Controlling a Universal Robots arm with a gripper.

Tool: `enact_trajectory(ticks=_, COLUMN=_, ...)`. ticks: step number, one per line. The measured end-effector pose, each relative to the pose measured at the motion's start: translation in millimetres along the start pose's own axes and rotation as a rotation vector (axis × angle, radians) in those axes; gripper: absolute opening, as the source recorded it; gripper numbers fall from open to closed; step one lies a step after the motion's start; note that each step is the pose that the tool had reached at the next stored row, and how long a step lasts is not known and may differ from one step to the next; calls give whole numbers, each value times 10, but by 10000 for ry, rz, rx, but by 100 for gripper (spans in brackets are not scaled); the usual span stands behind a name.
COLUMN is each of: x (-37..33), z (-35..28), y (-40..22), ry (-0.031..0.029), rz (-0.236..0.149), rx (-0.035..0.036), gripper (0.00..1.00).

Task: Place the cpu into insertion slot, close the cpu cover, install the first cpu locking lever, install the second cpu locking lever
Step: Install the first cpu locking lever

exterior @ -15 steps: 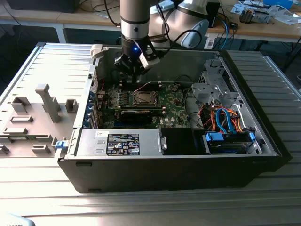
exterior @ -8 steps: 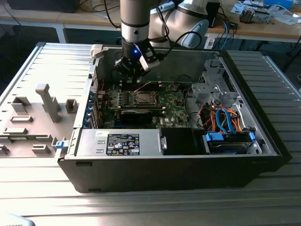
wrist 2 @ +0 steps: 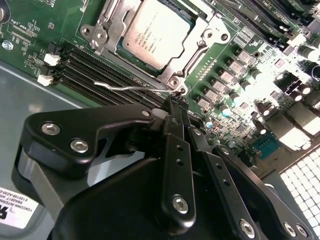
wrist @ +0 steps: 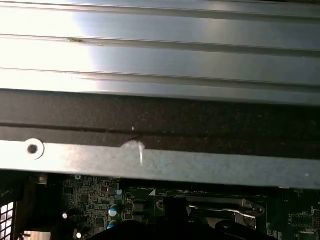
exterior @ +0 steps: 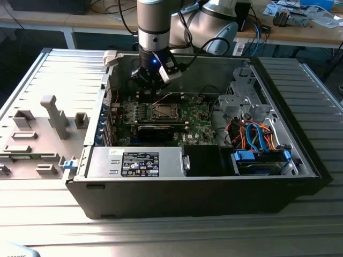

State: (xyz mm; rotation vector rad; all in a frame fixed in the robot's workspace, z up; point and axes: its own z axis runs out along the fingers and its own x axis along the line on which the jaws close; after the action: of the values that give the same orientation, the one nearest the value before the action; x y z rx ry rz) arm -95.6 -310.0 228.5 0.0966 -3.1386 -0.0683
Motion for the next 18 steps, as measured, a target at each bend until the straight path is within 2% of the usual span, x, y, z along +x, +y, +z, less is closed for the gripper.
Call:
enact_trajectory(ticks=8, x=-4, z=54, y=-3, ry=-3, rz=27, rx=-19, gripper=11)
enact_trajectory(ticks=13, x=-93, z=92, y=-4, ry=-3, rz=29, rx=-23, gripper=11)
enact_trajectory(ticks=18, x=-152, z=121, y=-6, ry=-2, rz=29, rx=-23, gripper=11)
